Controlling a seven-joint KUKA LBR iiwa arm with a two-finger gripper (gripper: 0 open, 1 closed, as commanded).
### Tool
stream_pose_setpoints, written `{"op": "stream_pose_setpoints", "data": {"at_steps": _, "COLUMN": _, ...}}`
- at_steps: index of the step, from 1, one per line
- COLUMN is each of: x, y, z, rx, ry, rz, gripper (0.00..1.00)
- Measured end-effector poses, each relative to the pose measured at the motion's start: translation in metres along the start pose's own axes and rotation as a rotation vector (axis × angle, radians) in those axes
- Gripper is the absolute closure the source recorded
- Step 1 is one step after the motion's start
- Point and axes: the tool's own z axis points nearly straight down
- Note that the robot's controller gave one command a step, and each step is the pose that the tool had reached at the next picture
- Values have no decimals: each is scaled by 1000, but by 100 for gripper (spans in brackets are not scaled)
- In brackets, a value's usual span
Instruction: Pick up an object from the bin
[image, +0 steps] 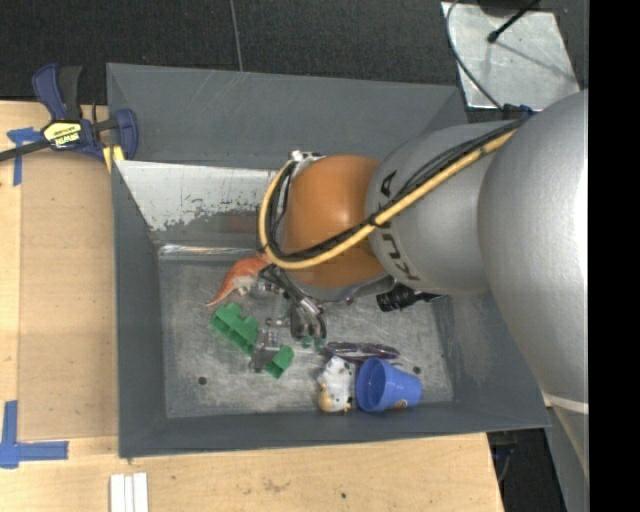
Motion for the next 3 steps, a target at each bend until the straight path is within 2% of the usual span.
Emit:
{"op": "stream_pose_setpoints", "data": {"at_steps": 1, "x": 1, "y": 7, "z": -15, "rx": -2, "ry": -6, "rz": 167, "gripper": 0}}
{"op": "stream_pose_setpoints", "data": {"at_steps": 2, "x": 7, "y": 8, "z": 47, "rx": -2, "ry": -8, "rz": 82, "gripper": 0}}
{"op": "stream_pose_setpoints", "data": {"at_steps": 3, "x": -2, "y": 3, "z": 41, "rx": -14, "ry": -23, "rz": 274, "gripper": 100}}
